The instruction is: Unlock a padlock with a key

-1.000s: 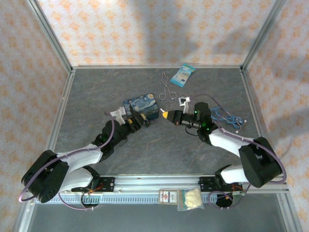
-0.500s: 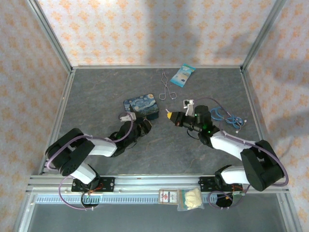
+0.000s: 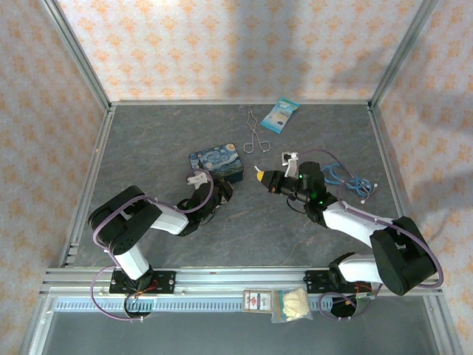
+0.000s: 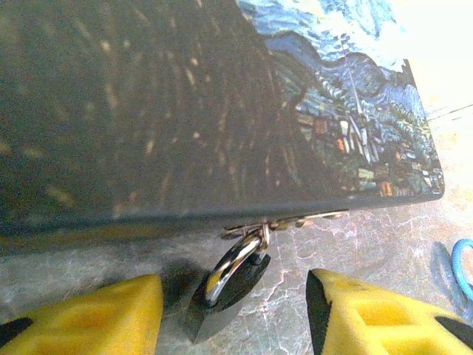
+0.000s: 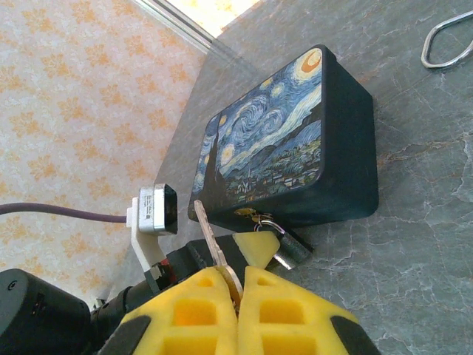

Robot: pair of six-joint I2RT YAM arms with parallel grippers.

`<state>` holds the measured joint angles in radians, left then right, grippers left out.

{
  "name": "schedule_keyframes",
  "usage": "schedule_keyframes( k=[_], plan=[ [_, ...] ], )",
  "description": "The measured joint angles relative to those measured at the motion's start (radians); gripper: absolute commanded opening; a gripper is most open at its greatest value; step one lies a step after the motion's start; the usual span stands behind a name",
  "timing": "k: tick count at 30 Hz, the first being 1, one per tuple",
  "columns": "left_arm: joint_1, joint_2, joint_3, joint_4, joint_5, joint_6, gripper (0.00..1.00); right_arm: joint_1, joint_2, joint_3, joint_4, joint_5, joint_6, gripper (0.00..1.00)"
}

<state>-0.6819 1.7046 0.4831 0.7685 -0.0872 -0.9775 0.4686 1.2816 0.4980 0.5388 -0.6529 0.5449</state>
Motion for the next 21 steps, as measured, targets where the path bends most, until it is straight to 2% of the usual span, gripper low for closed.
schedule_keyframes(
  k=[5,13,21],
  plan=[
    [0.0,0.058,0.03,0.066,-0.005,0.001,0.51,0.0,0.0,0.0,0.0,0.0,0.0,0.0],
    [0.001,0.111,0.038,0.12,-0.007,-0.018,0.23,0.0,0.002,0.0,0.001,0.0,0.0,0.0],
    [0.002,0.114,0.027,0.17,0.036,-0.028,0.05,0.0,0.041,-0.009,0.027,-0.001,0.005,0.0]
  ],
)
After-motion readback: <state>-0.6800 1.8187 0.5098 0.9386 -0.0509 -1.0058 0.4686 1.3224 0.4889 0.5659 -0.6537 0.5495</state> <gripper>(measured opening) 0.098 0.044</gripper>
